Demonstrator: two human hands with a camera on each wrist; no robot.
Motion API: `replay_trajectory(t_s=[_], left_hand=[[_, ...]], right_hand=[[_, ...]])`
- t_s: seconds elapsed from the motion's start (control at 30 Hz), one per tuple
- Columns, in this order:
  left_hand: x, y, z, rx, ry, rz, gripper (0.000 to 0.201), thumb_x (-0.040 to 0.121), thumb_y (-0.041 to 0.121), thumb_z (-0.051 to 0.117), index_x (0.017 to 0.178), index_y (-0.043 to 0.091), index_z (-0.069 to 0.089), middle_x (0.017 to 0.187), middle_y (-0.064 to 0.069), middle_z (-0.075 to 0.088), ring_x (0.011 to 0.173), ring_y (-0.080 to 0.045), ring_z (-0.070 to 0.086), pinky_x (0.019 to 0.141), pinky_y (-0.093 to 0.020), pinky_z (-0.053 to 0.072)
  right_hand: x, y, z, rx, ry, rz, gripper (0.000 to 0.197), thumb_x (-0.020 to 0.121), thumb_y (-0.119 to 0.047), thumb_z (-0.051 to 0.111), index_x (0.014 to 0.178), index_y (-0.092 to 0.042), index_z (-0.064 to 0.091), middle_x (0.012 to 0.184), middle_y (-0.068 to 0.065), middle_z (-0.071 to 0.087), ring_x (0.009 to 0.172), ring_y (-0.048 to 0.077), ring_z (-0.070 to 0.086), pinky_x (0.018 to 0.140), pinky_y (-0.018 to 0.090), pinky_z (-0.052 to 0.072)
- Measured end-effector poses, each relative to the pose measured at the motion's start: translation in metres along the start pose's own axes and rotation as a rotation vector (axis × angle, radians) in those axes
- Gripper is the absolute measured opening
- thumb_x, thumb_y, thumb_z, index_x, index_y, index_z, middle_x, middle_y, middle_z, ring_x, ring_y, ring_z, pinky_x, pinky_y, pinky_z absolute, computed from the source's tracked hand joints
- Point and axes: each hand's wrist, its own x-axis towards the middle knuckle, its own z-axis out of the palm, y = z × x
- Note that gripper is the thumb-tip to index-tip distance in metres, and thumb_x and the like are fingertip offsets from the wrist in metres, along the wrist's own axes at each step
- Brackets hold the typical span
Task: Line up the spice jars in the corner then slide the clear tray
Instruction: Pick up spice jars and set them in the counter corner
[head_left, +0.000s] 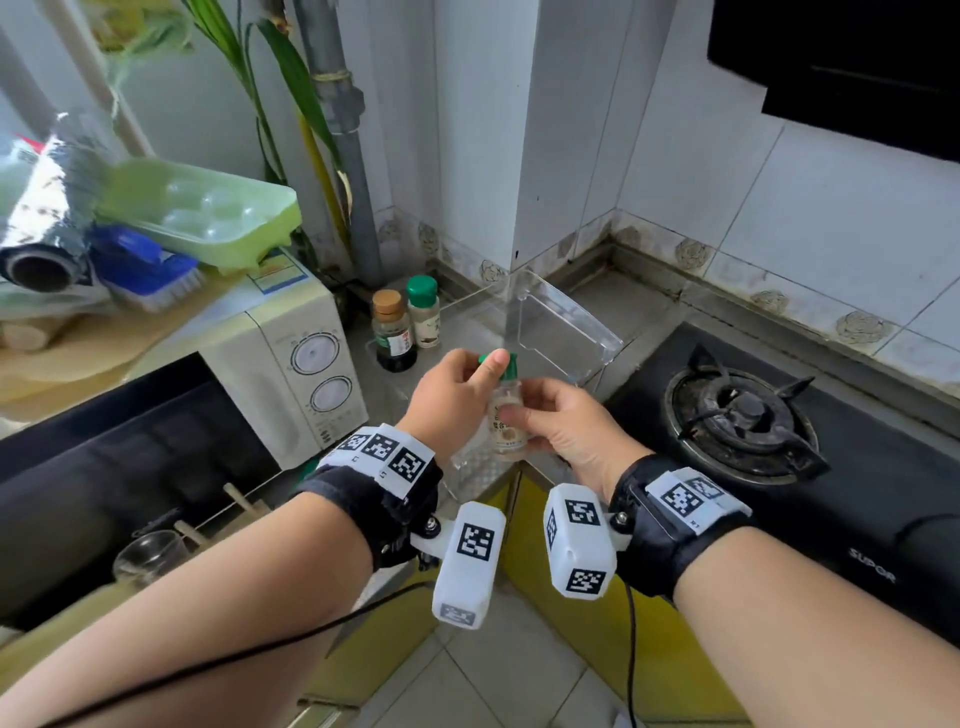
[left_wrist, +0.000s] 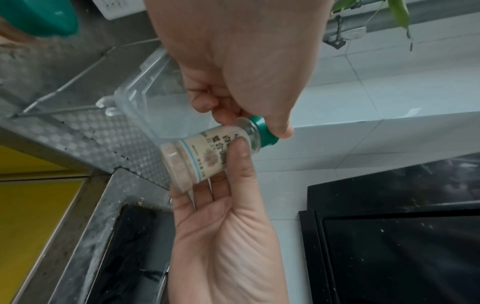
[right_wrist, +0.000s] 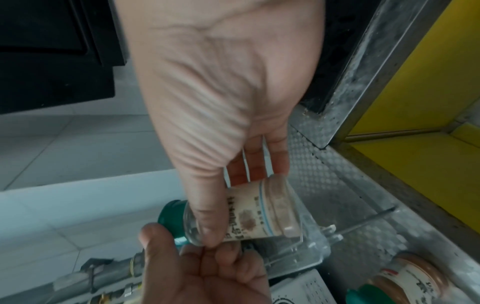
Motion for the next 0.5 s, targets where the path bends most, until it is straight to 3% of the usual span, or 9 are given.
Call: replay_trajectory(t_s=[0.07, 0.17, 0.23, 0.4, 0.5], left_hand=[[0.002, -0.002, -0.008, -0.004, 0.013, 0.014, 0.047, 0.093, 0.055, 0.048, 0.102, 0.01, 0.059, 0.076, -0.001, 0.061, 0.069, -0.018, 0.053, 0.069, -0.031, 0.042], [0.006, -0.004, -0.019, -0.03, 0.031, 0.025, 0.045, 0.093, 0.055, 0.049, 0.1, 0.011, 0.058, 0.073, 0.0, 0.059, 0.067, -0.017, 0.052, 0.068, -0.031, 0.043], [0.007, -0.003, -0.024, -0.044, 0.039, 0.03, 0.044, 0.093, 0.055, 0.049, 0.098, 0.012, 0.058, 0.071, 0.002, 0.058, 0.066, -0.016, 0.052, 0.067, -0.031, 0.043], [0.014, -0.004, -0.038, -0.145, 0.083, 0.036, 0.047, 0.098, 0.052, 0.039, 0.1, 0.01, 0.062, 0.079, 0.0, 0.06, 0.066, -0.017, 0.057, 0.069, -0.03, 0.045], [0.019, -0.009, -0.044, -0.207, 0.116, 0.001, 0.044, 0.1, 0.045, 0.039, 0.106, 0.01, 0.064, 0.089, 0.002, 0.062, 0.065, -0.012, 0.055, 0.064, -0.02, 0.046]], right_hand=[[0.004, -0.001, 0.008, -0.048, 0.016, -0.016, 0.033, 0.072, -0.014, 0.072, 0.103, -0.014, 0.061, 0.1, 0.009, 0.068, 0.097, 0.03, 0.064, 0.089, 0.05, 0.048], [0.01, -0.003, 0.02, -0.121, 0.018, -0.04, 0.048, 0.067, -0.029, 0.075, 0.111, -0.015, 0.06, 0.109, 0.011, 0.069, 0.105, 0.031, 0.063, 0.092, 0.052, 0.048], [0.013, -0.006, 0.025, -0.165, 0.014, -0.053, 0.059, 0.064, -0.037, 0.076, 0.116, -0.013, 0.058, 0.11, 0.01, 0.069, 0.103, 0.027, 0.065, 0.089, 0.051, 0.05], [0.028, -0.016, 0.031, -0.21, 0.017, -0.096, 0.047, 0.07, -0.03, 0.073, 0.111, -0.012, 0.06, 0.106, 0.011, 0.069, 0.1, 0.027, 0.065, 0.084, 0.043, 0.054], [0.044, -0.02, 0.027, -0.231, 0.038, -0.116, 0.046, 0.072, -0.028, 0.073, 0.113, -0.011, 0.058, 0.101, 0.007, 0.067, 0.094, 0.023, 0.065, 0.072, 0.033, 0.056]])
